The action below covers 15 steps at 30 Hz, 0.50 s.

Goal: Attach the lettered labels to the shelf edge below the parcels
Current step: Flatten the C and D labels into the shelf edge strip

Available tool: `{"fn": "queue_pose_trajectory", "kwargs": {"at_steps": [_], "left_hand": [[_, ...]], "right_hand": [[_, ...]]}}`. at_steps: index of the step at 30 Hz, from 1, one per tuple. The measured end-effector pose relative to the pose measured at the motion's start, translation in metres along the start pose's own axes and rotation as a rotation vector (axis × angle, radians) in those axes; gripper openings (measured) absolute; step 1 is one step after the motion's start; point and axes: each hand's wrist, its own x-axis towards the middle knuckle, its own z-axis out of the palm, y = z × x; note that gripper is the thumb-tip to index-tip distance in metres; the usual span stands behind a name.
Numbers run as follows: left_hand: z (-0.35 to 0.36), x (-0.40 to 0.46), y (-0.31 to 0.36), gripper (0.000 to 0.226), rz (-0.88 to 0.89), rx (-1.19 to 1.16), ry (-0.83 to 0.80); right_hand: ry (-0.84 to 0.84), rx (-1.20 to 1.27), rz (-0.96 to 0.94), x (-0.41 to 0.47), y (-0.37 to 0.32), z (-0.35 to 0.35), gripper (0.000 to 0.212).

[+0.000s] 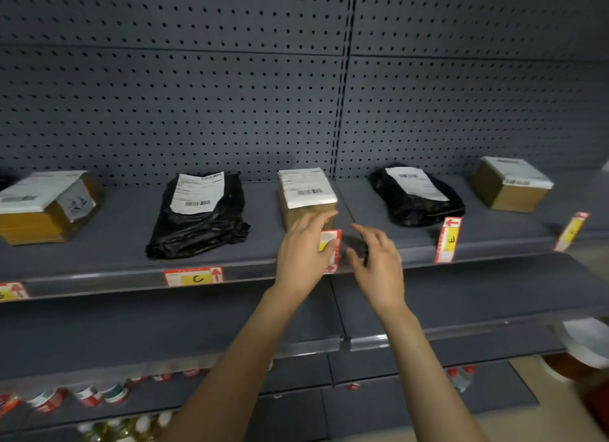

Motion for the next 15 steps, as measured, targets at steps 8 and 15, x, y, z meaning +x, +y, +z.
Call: {"fn": "queue_pose_trajectory", "kwargs": {"at_steps": [8, 15], "left_hand": [[0.001, -0.012, -0.003, 0.007, -0.163, 0.128, 0.287], [-0.016, -0.031, -0.026, 0.006, -0.259, 0.161, 0.288]], "right_hand": [[-0.114, 0.044, -0.183, 0.007, 0.022, 0.003, 0.029], [-0.183, 0.076, -0.241, 0.008, 0.002, 0.023, 0.022]]}}
